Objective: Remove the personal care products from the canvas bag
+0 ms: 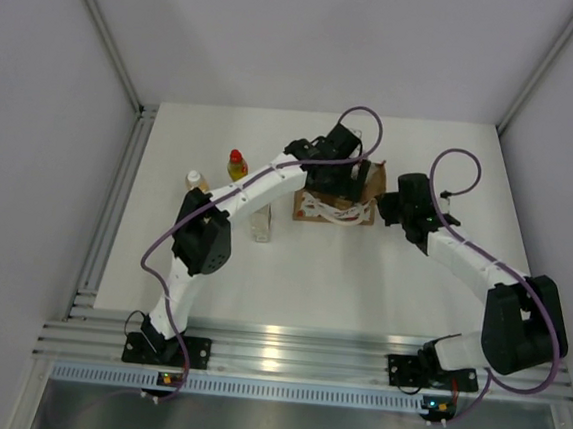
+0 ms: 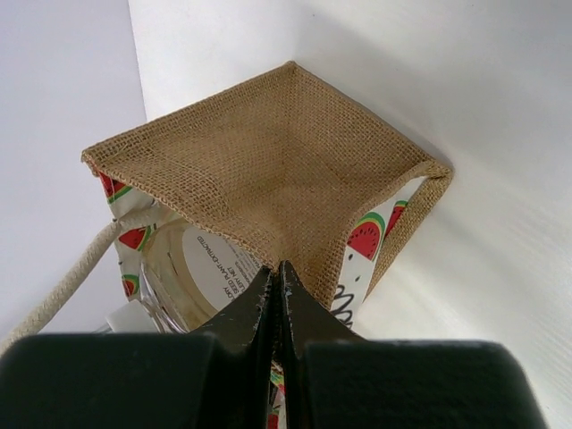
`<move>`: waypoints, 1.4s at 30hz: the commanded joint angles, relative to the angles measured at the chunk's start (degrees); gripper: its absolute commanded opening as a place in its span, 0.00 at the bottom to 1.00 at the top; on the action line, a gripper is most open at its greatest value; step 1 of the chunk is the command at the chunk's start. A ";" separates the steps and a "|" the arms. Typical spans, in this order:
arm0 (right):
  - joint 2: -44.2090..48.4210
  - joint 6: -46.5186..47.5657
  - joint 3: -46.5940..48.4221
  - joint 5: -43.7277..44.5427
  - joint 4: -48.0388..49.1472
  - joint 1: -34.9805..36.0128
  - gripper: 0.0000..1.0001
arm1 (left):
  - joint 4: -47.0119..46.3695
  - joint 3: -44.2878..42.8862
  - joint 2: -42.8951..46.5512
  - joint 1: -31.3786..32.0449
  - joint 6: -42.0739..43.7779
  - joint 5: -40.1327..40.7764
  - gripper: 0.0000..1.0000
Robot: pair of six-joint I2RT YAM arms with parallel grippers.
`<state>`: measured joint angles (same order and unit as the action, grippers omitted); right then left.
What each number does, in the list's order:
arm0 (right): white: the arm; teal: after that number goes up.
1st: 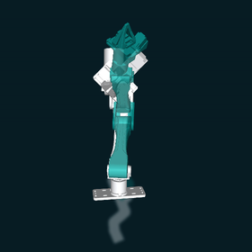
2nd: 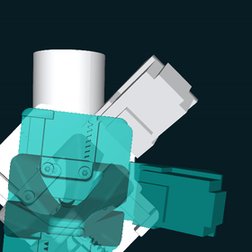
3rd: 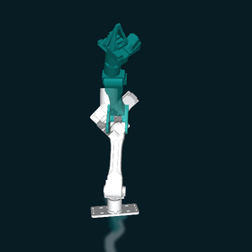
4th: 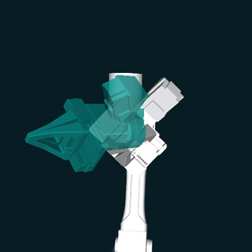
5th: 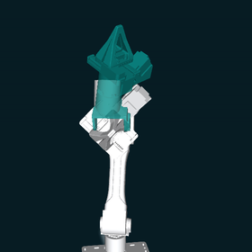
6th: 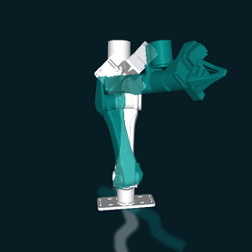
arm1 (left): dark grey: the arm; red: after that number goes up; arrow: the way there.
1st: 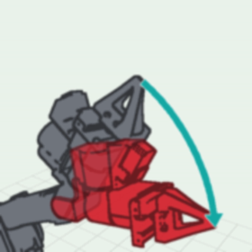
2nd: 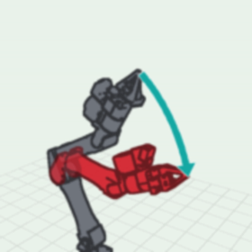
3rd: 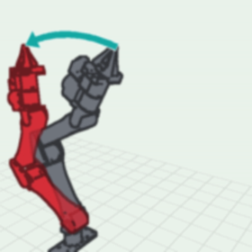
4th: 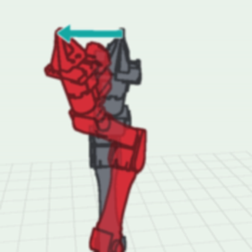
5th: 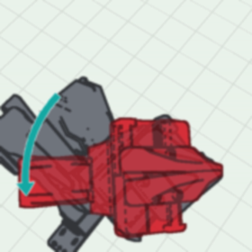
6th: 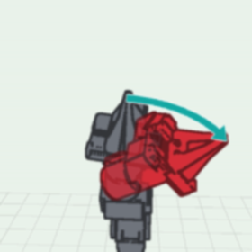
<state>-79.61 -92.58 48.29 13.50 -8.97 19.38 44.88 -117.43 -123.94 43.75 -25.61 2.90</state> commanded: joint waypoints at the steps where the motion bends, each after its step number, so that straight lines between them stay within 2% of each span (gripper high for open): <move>1: -1.95 0.56 1.01 3.29 -3.68 0.22 0.00 | 1.00 0.00 5.11 3.00 0.20 1.40 0.98; 13: -1.25 -0.15 1.71 3.29 -3.86 -0.48 0.00 | 1.26 5.54 7.66 2.93 1.69 0.27 0.99; 16: -1.16 -0.06 1.80 3.29 -3.86 -0.83 0.00 | 3.97 5.10 8.10 2.05 2.31 -0.52 0.98; 20: -1.24 0.38 1.80 3.38 -3.86 -1.18 0.00 | 4.07 6.24 10.82 1.34 1.52 0.88 0.99; 30: -1.95 0.82 2.33 3.03 -3.86 -1.62 0.00 | 3.81 7.12 16.53 1.52 0.39 -1.67 0.98; 34: -2.39 1.26 2.42 2.68 -3.86 -1.53 0.00 | 2.76 3.35 16.01 1.69 -0.85 -1.49 0.99; 38: -2.91 1.61 2.51 2.24 -3.77 -1.53 0.00 | -2.68 0.45 15.13 3.36 -1.99 4.38 0.99; 42: -2.92 1.70 2.51 2.15 -3.77 -1.53 0.00 | -4.89 -3.06 10.49 4.77 -2.08 15.53 0.98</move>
<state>-80.93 -91.94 49.58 13.37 -9.06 18.68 45.23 -116.05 -110.61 47.22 -26.89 8.78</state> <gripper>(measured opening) 0.005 0.985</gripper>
